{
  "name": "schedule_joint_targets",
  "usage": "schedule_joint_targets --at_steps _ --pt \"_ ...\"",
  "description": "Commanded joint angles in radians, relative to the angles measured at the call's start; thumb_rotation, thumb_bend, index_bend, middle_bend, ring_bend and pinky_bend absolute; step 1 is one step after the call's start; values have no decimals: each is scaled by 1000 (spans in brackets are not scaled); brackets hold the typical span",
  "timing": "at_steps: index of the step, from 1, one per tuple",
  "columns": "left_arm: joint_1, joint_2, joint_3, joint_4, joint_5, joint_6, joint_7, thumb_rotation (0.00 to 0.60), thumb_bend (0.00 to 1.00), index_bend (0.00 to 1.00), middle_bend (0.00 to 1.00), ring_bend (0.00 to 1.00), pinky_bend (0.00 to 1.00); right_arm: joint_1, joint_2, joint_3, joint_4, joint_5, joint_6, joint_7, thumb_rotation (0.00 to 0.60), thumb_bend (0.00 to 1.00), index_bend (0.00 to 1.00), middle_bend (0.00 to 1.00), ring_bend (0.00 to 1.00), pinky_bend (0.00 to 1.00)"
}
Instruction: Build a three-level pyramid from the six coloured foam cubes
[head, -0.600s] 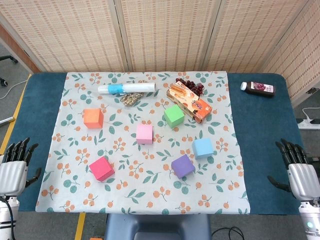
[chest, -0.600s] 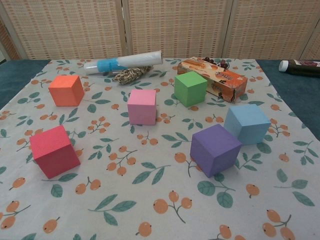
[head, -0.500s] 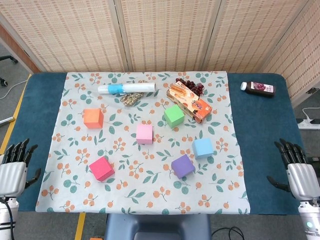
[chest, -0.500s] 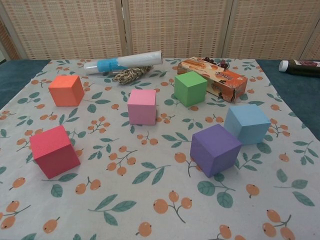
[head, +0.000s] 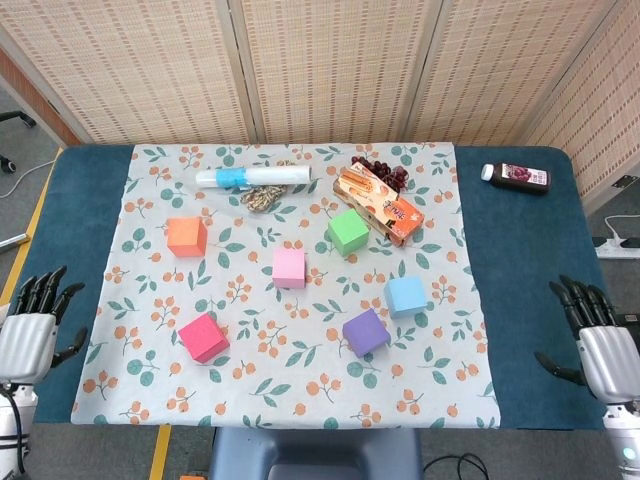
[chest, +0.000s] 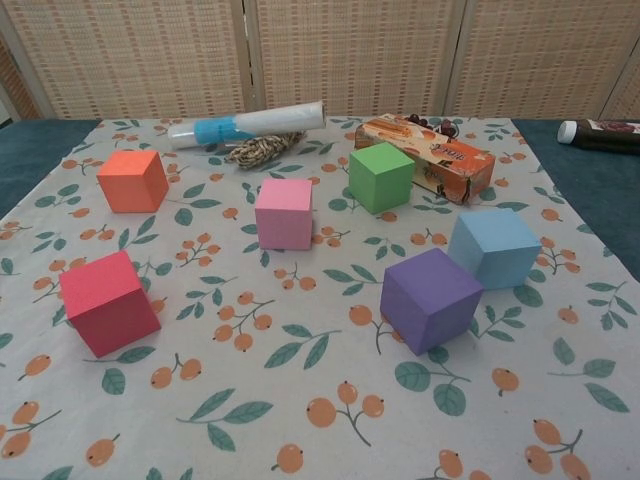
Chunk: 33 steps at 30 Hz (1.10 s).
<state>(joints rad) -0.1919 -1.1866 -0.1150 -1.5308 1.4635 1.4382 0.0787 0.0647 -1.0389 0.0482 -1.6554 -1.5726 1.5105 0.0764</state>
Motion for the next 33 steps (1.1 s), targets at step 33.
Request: schedule_joint_targets --at_steps 33 --pt "-721 -236 -115 707 -198 -1082 -386 600 357 45 0 0 39 80 45 28 -135 18 -82 -109 600 0 0 0 0 0"
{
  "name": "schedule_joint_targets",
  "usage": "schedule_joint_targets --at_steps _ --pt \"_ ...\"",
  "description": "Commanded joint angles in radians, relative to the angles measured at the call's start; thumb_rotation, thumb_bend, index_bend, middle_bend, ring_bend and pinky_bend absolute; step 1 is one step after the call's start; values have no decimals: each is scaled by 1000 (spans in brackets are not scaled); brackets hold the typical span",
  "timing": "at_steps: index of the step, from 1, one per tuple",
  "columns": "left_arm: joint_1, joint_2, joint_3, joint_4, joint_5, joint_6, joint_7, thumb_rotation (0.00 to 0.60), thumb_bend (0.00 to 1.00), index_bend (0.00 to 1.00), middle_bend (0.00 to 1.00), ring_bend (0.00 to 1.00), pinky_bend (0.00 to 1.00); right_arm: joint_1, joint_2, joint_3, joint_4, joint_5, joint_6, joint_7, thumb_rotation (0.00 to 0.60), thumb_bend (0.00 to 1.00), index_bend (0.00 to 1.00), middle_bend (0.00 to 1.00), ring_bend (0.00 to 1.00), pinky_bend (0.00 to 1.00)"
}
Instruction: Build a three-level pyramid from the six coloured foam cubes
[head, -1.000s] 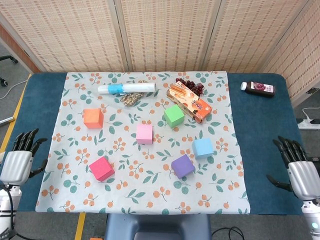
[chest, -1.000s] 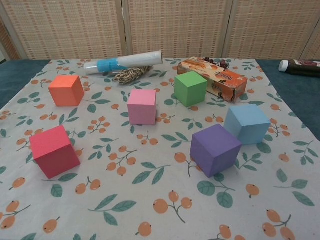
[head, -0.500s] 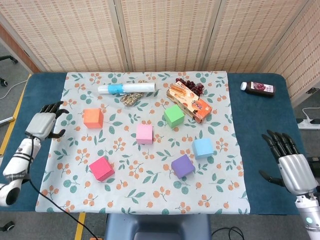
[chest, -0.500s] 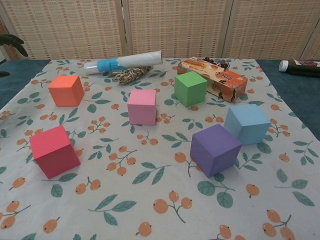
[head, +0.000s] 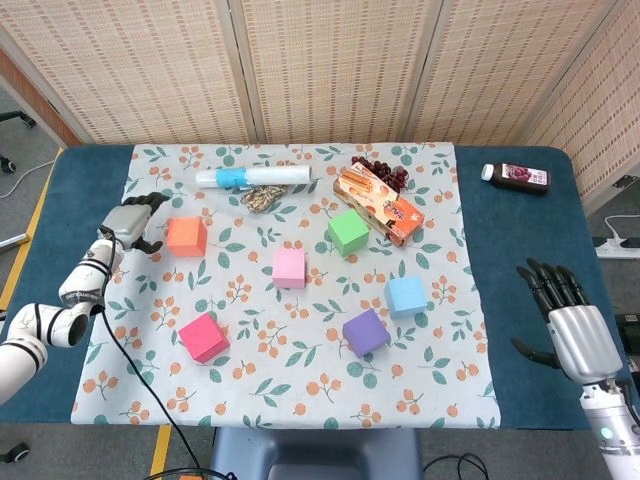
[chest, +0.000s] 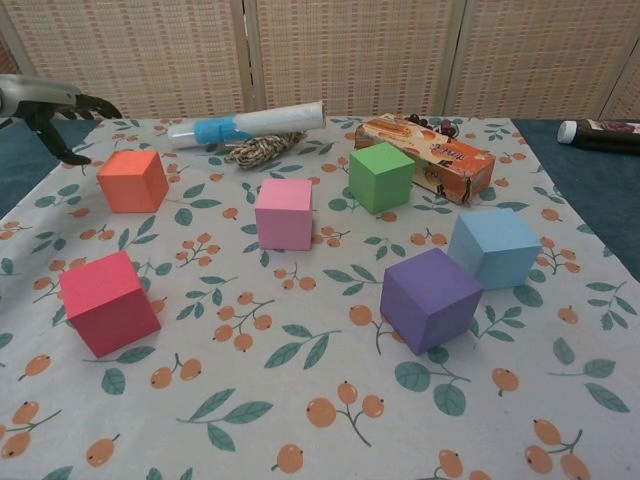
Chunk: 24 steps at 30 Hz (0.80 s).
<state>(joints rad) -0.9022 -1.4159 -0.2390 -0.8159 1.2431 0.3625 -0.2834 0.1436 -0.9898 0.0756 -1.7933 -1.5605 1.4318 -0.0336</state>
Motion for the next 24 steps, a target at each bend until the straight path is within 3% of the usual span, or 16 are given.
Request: schedule_joint_targets --at_steps 1,16,19,24 --pt "-12 -10 14 -8 31 -2 -28 600 357 45 0 0 39 2 -6 1 5 10 -7 3 600 0 0 0 0 0" --pt "-46 -140 51 170 54 -5 -58 600 358 201 0 5 127 10 -19 1 21 31 -20 17 600 0 0 0 0 0" --pt "-51 -161 55 205 57 -3 -62 600 359 248 41 62 173 10 -22 0 21 32 -19 14 600 0 0 0 0 0" --pt "-54 -184 55 238 64 19 -82 600 352 350 212 232 286 9 -25 0 19 28 -12 12 600 0 0 0 0 0"
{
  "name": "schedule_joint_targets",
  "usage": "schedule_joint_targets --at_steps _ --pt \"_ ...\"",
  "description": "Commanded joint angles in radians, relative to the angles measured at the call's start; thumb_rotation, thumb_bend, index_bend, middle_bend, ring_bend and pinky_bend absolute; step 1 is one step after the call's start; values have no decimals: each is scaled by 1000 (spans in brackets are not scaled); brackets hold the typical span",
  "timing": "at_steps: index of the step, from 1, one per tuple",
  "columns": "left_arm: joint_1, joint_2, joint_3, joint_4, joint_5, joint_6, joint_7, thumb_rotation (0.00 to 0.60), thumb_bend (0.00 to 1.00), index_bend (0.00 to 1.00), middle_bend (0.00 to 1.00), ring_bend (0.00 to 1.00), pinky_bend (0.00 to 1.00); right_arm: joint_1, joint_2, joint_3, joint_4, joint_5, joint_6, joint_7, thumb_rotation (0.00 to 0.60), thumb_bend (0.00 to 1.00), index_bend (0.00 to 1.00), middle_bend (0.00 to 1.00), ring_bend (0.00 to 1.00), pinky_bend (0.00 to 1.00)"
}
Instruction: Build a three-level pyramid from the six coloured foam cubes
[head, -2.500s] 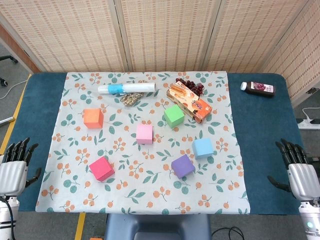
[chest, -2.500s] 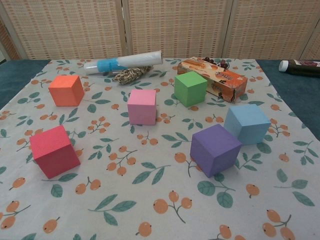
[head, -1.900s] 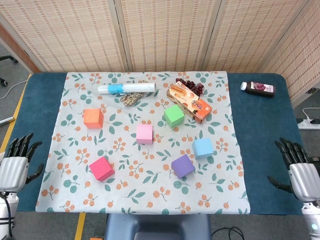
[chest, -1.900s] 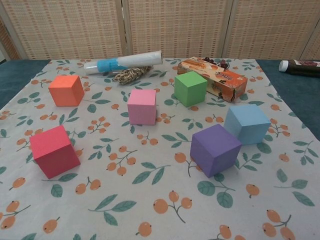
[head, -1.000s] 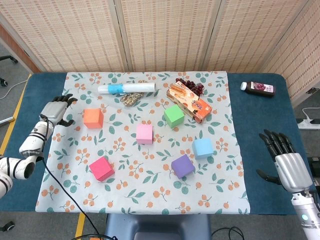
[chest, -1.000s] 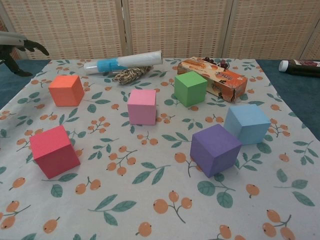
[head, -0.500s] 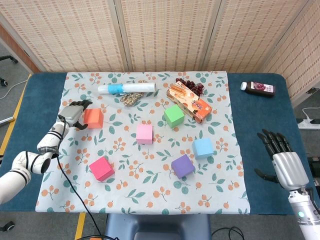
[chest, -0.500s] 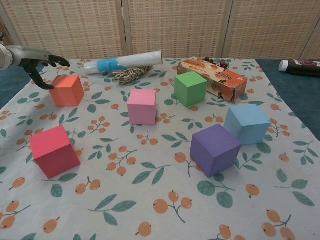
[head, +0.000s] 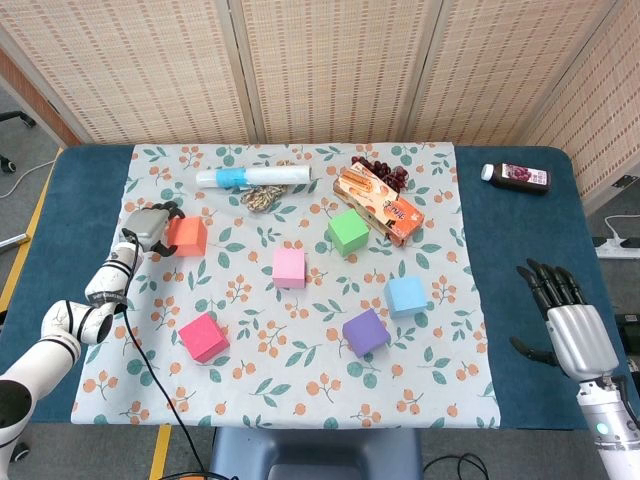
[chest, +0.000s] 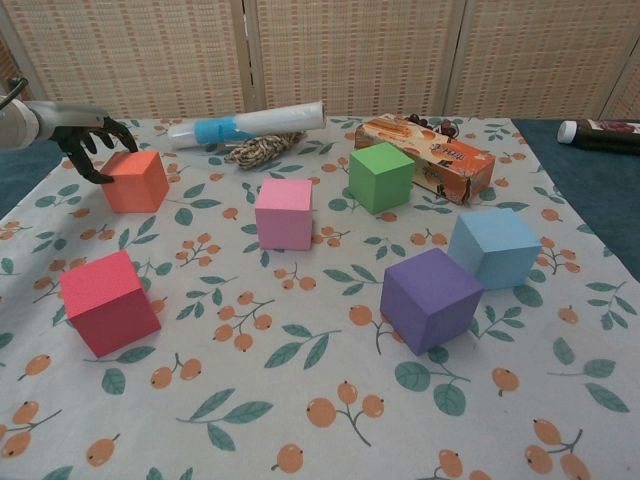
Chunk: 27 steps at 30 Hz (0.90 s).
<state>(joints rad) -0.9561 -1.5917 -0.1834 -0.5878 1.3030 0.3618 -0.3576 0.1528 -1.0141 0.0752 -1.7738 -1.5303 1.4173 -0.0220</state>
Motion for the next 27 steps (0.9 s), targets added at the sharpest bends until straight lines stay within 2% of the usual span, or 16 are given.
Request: schedule_joint_targets --at_steps 1,7,9,13,16,20,27 --pt "1 -9 -3 10 4 30 -13 600 351 363 231 250 295 -1 -1 0 1 -3 4 1 600 0 0 0 0 0" --pt "9 19 -13 -29 6 69 -35 600 348 399 271 285 322 -3 -1 -2 4 -7 8 2 600 0 0 0 0 0" --pt "34 84 -18 -150 23 152 -38 600 347 399 271 285 322 -6 -2 -5 11 -16 15 13 600 0 0 0 0 0" --pt "69 173 -12 -352 22 211 7 600 345 397 270 285 325 -8 -6 -9 25 -24 21 30 600 0 0 0 0 0" --pt "91 222 -7 -495 6 254 85 600 345 395 266 284 322 -8 -6 -13 31 -34 24 39 600 0 0 0 0 0" --pt "102 252 -1 -630 -42 275 193 600 345 390 257 280 314 -12 -5 -16 36 -44 32 49 600 0 0 0 0 0" --pt "96 217 1 -728 -183 352 457 600 345 379 248 273 305 -21 -7 -24 49 -54 46 66 600 0 0 0 0 0"
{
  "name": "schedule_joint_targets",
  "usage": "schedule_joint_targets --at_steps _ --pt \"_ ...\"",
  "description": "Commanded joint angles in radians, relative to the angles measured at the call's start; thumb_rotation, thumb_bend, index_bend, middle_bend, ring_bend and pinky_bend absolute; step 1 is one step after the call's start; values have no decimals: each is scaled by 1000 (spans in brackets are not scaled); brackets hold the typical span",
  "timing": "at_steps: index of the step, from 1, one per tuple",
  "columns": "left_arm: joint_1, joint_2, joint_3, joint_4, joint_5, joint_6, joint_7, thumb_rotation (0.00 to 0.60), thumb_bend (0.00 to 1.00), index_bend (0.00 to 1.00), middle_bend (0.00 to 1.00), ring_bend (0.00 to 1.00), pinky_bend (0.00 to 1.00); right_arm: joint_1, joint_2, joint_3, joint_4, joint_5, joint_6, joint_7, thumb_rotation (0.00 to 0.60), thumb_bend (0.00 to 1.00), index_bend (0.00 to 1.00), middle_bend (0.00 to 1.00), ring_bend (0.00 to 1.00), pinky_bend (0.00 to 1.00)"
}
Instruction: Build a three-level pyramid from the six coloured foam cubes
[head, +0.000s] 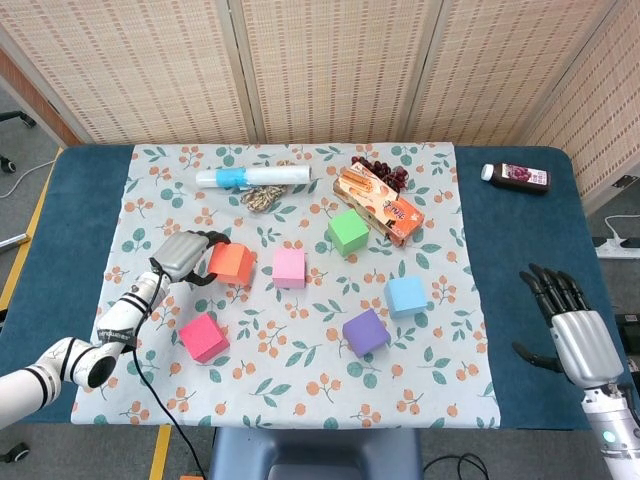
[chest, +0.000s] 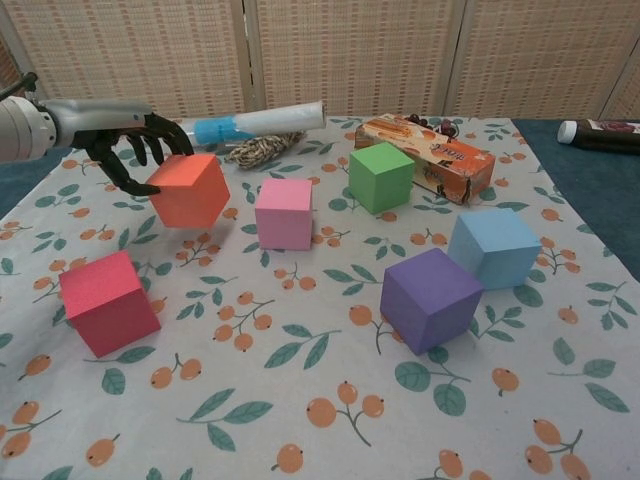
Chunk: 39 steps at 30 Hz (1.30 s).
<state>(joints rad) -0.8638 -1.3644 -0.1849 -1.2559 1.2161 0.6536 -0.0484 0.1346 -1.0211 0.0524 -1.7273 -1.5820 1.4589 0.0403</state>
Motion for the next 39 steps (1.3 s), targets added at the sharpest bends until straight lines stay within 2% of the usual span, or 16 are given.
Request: schedule_joint_targets --at_steps 1,4,10,26,39 --pt "1 -18 2 -67 -121 69 178 600 345 374 245 272 305 -4 1 -2 4 -3 6 6 600 0 0 0 0 0" --pt "-10 -41 -4 -83 -208 93 265 600 346 365 236 267 305 -9 1 -4 9 -2 12 11 600 0 0 0 0 0" --pt "-35 -78 -11 -93 -324 115 357 600 344 349 223 266 306 -14 0 -6 20 1 15 21 600 0 0 0 0 0" --pt "-96 -155 -26 -108 -535 179 505 600 340 309 199 263 299 -16 1 -3 39 18 8 35 600 0 0 0 0 0" --pt "-135 -190 -20 -98 -642 190 575 600 340 275 149 239 295 -20 1 -3 58 23 9 55 600 0 0 0 0 0"
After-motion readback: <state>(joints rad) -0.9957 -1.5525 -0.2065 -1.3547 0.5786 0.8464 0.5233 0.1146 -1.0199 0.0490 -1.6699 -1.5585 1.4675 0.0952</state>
